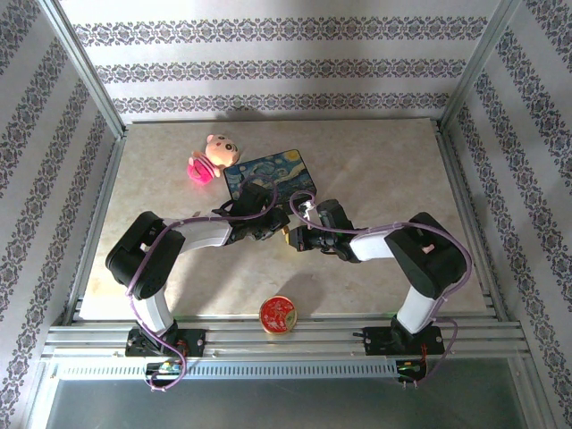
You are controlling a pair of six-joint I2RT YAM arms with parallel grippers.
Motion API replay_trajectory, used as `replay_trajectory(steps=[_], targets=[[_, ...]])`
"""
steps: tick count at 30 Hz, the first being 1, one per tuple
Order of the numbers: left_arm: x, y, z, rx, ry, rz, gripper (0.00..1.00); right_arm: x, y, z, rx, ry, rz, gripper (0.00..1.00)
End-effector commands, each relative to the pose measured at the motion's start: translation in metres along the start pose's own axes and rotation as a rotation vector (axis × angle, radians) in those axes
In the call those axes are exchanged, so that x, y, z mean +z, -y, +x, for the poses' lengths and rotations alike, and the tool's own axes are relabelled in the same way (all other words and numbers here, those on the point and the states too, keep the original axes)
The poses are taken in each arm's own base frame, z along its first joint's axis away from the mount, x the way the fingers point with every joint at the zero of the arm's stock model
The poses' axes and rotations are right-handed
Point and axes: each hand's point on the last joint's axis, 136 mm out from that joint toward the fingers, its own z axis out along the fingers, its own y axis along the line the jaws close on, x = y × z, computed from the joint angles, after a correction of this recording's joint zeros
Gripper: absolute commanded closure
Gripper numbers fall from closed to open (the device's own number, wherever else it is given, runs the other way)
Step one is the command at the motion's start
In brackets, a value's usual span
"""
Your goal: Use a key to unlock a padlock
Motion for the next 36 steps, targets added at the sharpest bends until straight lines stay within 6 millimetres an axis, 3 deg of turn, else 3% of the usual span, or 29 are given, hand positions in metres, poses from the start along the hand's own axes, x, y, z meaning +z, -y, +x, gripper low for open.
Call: replay_trajectory(steps=[1, 5, 10, 19, 26, 36], targets=[[0.001, -0.014, 0.024, -0.083, -0.111, -0.017, 0.63, 0.003, 0.000, -0.007, 0.051, 0.027, -0.033, 1.00], [-0.001, -0.012, 0.022, -0.077, -0.100, -0.014, 0.46, 0.004, 0.001, -0.006, 0.064, 0.039, -0.035, 1.00], [-0.003, -0.010, 0.017, -0.050, -0.079, -0.022, 0.44, 0.002, -0.001, -0.009, 0.082, 0.059, -0.057, 1.00], [-0.005, -0.020, 0.010, -0.016, -0.037, -0.074, 0.51, 0.000, -0.005, -0.014, 0.120, 0.097, -0.109, 1.00], [-0.001, -0.023, 0.003, 0.007, -0.012, -0.099, 0.68, -0.006, -0.003, -0.017, 0.152, 0.131, -0.141, 1.00], [0.000, -0.036, 0.015, -0.007, -0.048, -0.095, 0.82, -0.012, -0.006, -0.022, 0.161, 0.159, -0.185, 1.00]])
